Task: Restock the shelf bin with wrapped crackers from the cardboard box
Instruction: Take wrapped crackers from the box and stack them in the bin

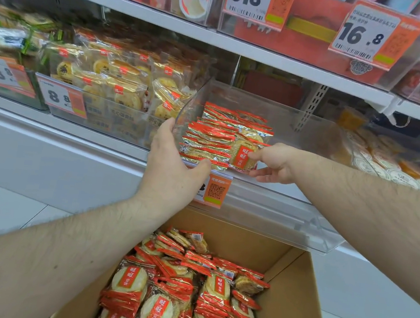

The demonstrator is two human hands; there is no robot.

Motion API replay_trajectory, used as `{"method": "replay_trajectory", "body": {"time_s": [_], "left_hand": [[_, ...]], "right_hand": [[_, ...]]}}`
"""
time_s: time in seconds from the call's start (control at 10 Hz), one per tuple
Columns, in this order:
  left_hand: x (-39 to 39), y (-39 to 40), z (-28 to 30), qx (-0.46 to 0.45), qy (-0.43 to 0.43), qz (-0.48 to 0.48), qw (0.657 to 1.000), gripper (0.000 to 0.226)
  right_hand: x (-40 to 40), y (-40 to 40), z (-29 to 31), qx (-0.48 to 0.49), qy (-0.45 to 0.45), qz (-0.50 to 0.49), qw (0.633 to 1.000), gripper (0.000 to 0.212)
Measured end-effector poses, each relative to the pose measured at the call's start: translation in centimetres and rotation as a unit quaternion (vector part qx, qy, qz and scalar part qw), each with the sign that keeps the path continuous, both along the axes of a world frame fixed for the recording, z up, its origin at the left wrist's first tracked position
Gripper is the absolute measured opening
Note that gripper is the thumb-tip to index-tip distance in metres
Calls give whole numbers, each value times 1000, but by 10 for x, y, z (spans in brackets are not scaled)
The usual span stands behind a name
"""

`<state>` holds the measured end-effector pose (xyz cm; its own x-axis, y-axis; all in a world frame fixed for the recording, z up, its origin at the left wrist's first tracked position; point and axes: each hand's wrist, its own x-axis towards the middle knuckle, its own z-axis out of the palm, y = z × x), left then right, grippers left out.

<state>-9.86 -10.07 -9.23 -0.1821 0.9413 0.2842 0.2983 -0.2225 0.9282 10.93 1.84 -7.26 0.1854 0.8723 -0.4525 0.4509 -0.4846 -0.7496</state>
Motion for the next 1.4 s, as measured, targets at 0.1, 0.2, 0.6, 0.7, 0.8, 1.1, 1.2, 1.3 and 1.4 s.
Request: {"method": "replay_trajectory", "body": {"time_s": [0.1,0.2,0.6,0.7,0.8,1.1,1.2,1.3,1.4], "left_hand": [[0,1,0,1,5,6,1000,88],[0,-1,3,25,95,60,993,90],[10,-41,-12,189,286,-198,918,22],[11,-44,-28,110,344,-257,896,14],[11,-43,-44,2,413,-310,856,23],[4,-30,-78,-174,461,-352,796,42],[1,-28,-89,-206,456,-358,788,39],[4,-27,-97,-225,477,-361,770,40],[10,-32,-86,-238,504,-348,754,40]], "right_hand": [[-3,-10,9,-2,-21,1,1000,51],[-6,-25,23,9,-87,15,996,57],[-27,-160,14,539,-310,118,774,10],[-28,-179,-25,535,-259,165,787,10],[-22,-183,-66,463,-251,196,827,12],[5,-156,-202,-21,-360,230,904,8],[14,-156,-252,-142,-341,220,903,49],[13,-159,-285,-174,-298,185,920,70],[9,-165,-301,-127,-307,160,929,57]]}}
